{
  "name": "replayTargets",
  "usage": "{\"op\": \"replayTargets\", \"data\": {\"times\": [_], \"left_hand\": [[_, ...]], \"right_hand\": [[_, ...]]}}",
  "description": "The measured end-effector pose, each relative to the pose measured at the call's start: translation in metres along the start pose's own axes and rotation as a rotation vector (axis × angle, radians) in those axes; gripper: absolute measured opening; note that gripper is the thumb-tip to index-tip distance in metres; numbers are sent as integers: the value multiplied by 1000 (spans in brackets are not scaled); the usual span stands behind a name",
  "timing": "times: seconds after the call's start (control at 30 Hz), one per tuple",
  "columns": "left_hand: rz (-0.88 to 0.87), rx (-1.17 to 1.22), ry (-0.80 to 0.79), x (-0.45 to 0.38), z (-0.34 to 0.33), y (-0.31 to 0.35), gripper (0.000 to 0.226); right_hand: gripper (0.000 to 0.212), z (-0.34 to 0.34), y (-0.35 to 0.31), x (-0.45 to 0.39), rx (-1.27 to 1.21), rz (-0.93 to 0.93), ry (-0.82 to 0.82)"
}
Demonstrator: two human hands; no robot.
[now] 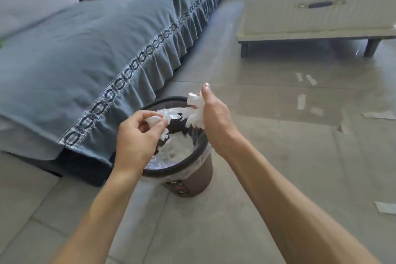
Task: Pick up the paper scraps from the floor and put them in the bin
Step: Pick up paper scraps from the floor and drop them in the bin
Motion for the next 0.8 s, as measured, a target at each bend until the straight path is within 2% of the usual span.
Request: {"op": "replayTargets", "data": {"times": [0.07, 0.1, 0.17, 0.23, 0.33, 0.47, 0.57, 0.67, 0.73, 0.8], "left_hand": [[1, -18, 16, -8, 5, -11, 10], [4, -39, 5, -12, 6, -16, 11], [26, -148, -80, -19, 5, -30, 14], [34, -228, -159, -16, 4, -37, 18], [-87, -259, -113, -1, 8, -35, 13], [-230, -307, -161, 24, 5, -39, 16], [-403, -538, -181, 30, -7, -42, 32], [-541, -643, -245, 30, -22, -41, 43], [-574, -662, -262, 28, -31, -40, 41], [-571, -665, -268, 23, -38, -42, 36]], "right_hand": [[95, -15, 0, 0, 52, -54, -89], [89, -20, 0, 3, 86, -71, -125], [67, -23, 0, 11, 171, -55, -194], [44, -20, 3, 15, 258, 57, -218], [28, -11, 6, 13, 396, 232, -114], [44, 8, 13, 16, 631, 371, -76], [52, 14, 21, 18, 814, 412, -173], [69, 17, 31, 17, 1001, 436, -256], [83, 25, 32, 17, 1009, 448, -257], [89, 35, 28, 19, 947, 483, -202]]}}
Point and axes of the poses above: each hand's wrist, its own x-axis away from the middle knuckle, its own z-axis out of the back of the hand, y = z × x, the point moved 2 cm from there along -x, towards the middle knuckle, and after that the axes turned 1 degree about -y, right-handed, at the moved point
